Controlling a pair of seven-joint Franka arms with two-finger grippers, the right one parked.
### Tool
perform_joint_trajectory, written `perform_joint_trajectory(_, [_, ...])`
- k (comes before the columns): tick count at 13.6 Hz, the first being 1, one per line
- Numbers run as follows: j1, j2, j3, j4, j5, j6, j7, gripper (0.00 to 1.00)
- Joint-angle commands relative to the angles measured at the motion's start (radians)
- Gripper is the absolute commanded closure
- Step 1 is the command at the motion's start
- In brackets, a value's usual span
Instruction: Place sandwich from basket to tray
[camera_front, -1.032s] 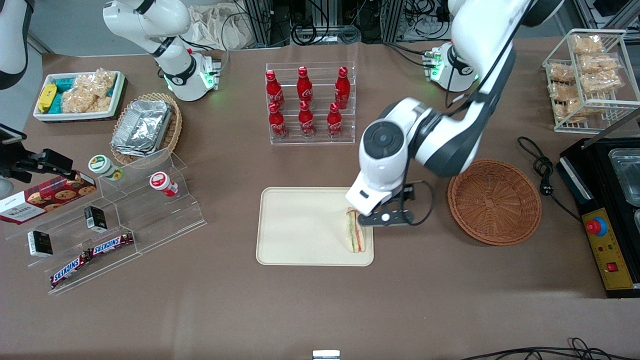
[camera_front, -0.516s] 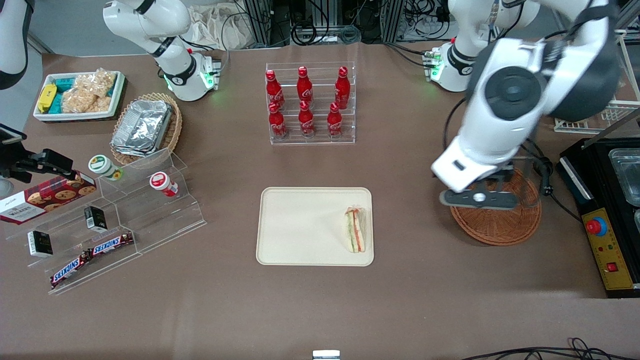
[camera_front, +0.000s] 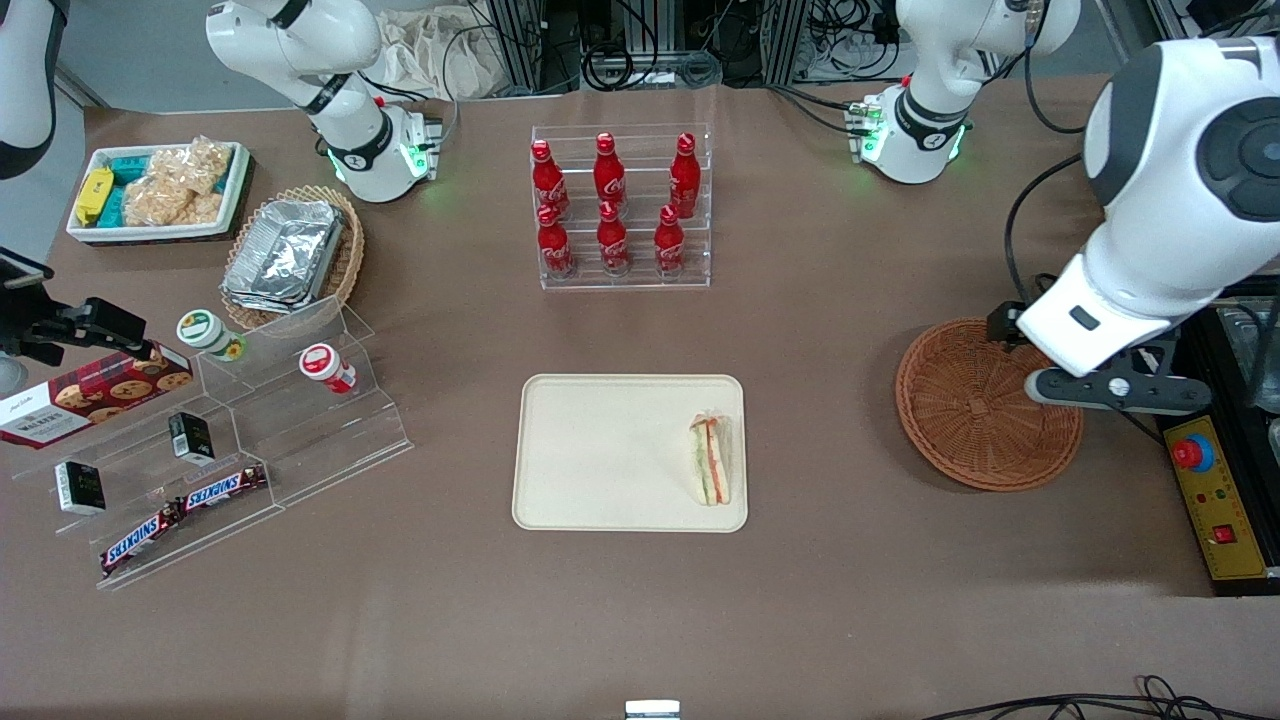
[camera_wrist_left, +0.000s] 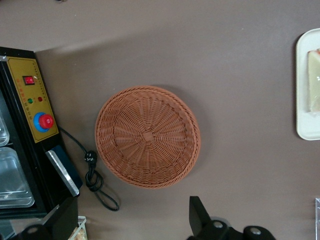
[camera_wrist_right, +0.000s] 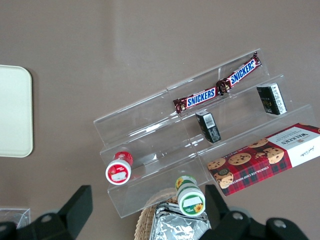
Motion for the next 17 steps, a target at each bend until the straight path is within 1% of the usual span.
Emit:
perform_joint_trajectory(1, [-0.01,-0.034,0.036,-0.024,-0.031,-0.021,0.031,0.0])
perform_joint_trajectory(6, [-0.005,-0.034,0.038,-0.027,-0.043,-0.023,0.029,0.0])
perform_joint_trajectory(8, [-0.002,-0.04,0.039,-0.027,-0.062,-0.023,0.034,0.0])
perform_joint_trajectory(9, [0.104,-0.04,0.007,-0.03,-0.072,-0.023,0.035,0.0])
perform_joint_trajectory(10, [0.171,-0.051,-0.092,-0.027,-0.097,-0.024,0.037,0.0])
perform_joint_trajectory(11, [0.212,-0.057,-0.119,-0.03,-0.096,-0.024,0.037,0.0])
perform_joint_trajectory(13, [0.231,-0.06,-0.125,-0.03,-0.099,-0.024,0.037,0.0])
perform_joint_trajectory(17, [0.234,-0.071,-0.125,-0.031,-0.1,-0.026,0.037,0.0])
